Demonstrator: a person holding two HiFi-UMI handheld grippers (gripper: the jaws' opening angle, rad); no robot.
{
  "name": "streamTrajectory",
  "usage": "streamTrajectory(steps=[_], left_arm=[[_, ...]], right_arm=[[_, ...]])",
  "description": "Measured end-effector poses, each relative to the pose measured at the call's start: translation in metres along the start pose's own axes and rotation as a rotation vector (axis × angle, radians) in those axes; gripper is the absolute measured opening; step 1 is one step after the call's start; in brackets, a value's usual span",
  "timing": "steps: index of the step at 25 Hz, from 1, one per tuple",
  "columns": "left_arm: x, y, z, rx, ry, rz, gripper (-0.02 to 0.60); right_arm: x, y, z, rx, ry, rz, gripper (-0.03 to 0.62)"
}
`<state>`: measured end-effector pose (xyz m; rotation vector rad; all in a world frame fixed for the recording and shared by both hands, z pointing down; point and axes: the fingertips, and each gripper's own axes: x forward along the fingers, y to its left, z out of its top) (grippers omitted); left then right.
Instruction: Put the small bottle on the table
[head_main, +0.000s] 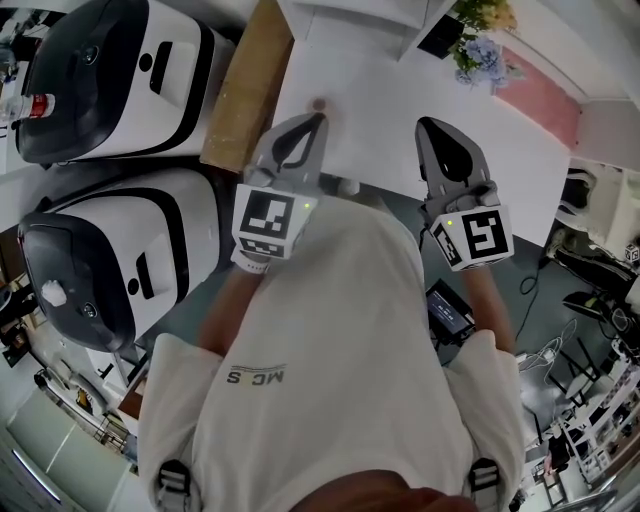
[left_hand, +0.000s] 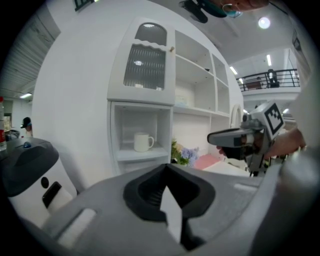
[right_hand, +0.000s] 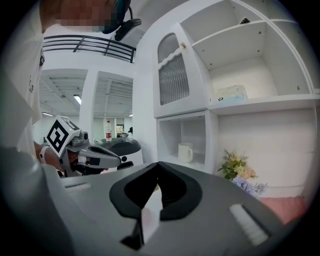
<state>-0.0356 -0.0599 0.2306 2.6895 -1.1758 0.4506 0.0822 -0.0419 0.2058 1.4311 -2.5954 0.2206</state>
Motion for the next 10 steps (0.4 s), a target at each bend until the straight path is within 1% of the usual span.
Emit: streamTrajectory(steps=[10], left_arm=[[-0.011,-0.005,0.0,0.005,-0.008,-0.002,0.0]], right_arm=[[-0.009,0.008,0.003,0.001,-0.012,0.002,-0.006]])
